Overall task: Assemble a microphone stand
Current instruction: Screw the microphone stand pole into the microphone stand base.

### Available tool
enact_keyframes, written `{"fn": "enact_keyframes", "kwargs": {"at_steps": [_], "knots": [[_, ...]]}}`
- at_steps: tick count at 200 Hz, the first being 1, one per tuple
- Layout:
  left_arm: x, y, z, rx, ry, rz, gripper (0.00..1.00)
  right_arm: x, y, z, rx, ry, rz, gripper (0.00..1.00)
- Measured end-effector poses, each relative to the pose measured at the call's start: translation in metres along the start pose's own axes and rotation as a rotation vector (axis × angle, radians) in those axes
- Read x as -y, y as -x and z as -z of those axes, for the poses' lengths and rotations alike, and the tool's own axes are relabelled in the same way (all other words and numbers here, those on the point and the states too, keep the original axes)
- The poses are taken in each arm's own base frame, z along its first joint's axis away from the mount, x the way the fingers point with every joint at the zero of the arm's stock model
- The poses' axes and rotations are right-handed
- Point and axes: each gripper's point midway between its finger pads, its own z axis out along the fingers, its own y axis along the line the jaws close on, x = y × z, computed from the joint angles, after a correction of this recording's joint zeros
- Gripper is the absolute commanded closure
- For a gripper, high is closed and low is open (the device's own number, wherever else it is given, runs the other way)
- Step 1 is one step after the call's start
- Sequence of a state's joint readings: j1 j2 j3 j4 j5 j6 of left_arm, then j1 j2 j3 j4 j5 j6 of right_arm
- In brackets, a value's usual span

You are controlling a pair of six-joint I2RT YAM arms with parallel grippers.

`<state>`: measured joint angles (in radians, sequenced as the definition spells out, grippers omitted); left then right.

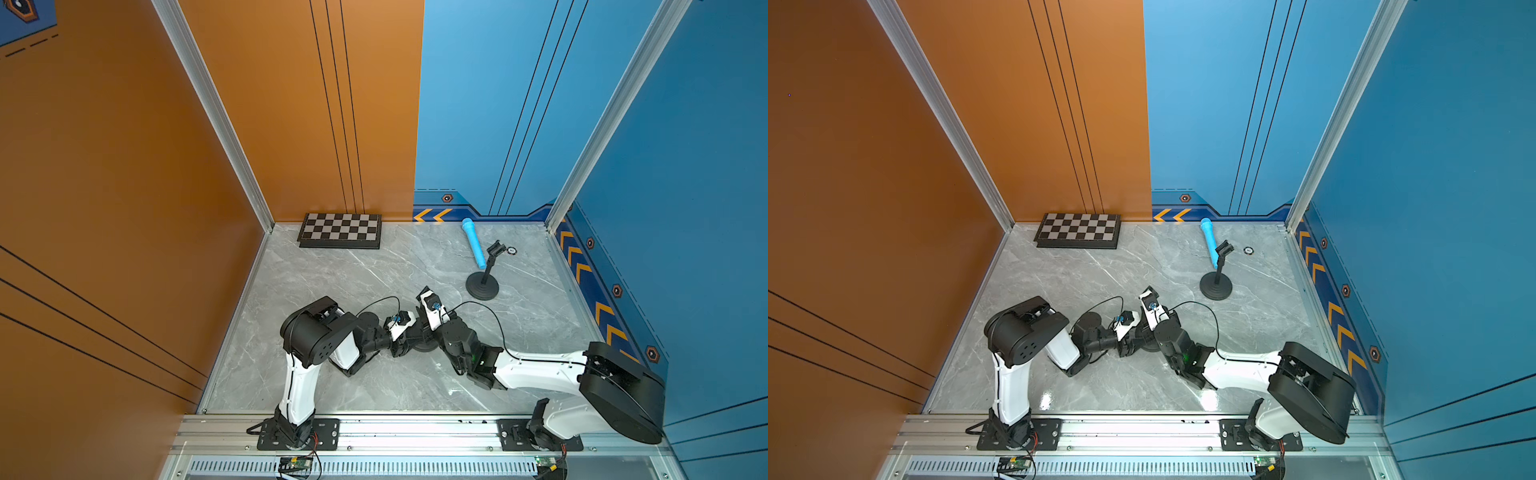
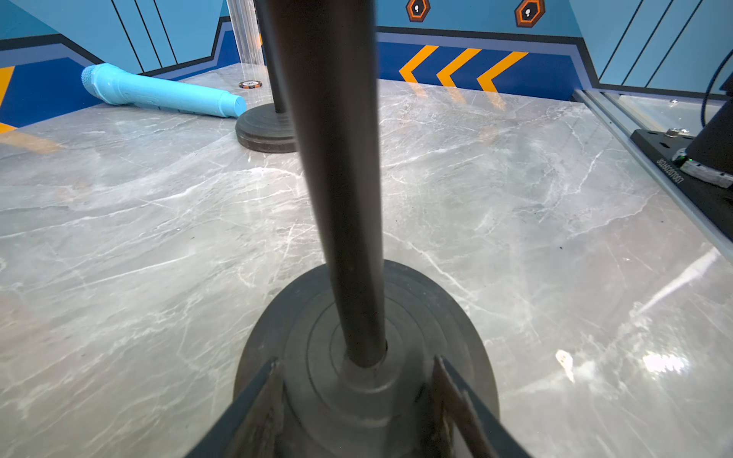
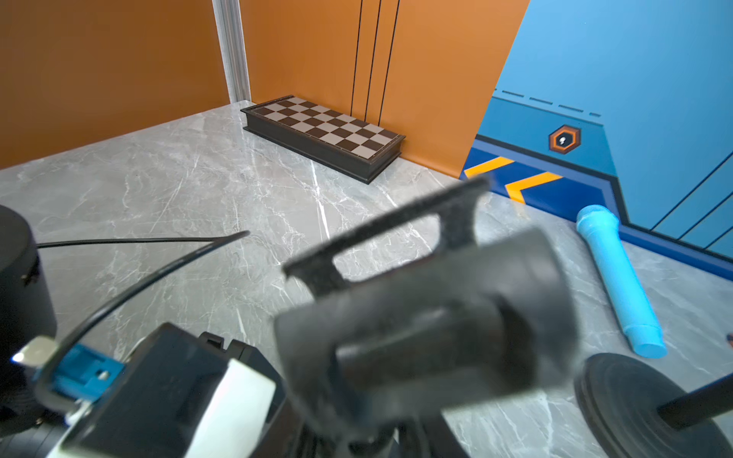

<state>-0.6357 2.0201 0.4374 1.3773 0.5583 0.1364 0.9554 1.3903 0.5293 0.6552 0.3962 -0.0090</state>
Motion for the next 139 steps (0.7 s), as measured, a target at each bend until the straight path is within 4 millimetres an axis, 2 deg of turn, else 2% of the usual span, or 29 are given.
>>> {"fn": "enact_keyframes", "kwargs": {"at_steps": [20,33,67,85,105,139], "knots": [[0.0,0.0,0.0,0.0,0.0,-0.005,0.39,0.009,0.006,0.002,-0.008,0.115,0.007,0.39],[0.0,0.0,0.0,0.0,0.0,-0.006,0.39,0.016,0.008,0.003,-0.021,0.189,0.014,0.39],[0.0,0.0,0.0,0.0,0.0,-0.007,0.39,0.007,0.007,0.0,-0.091,0.45,0.097,0.4],[0.0,0.0,0.0,-0.001,0.0,-0.009,0.39,-0.001,0.008,-0.001,-0.101,0.579,0.109,0.45],[0.0,-0.001,0.0,-0.001,-0.001,-0.009,0.39,-0.012,0.004,-0.002,-0.117,0.685,0.116,0.57],[0.0,0.0,0.0,0.002,0.0,-0.01,0.39,-0.017,-0.001,-0.002,-0.148,0.758,0.108,0.85]]}}
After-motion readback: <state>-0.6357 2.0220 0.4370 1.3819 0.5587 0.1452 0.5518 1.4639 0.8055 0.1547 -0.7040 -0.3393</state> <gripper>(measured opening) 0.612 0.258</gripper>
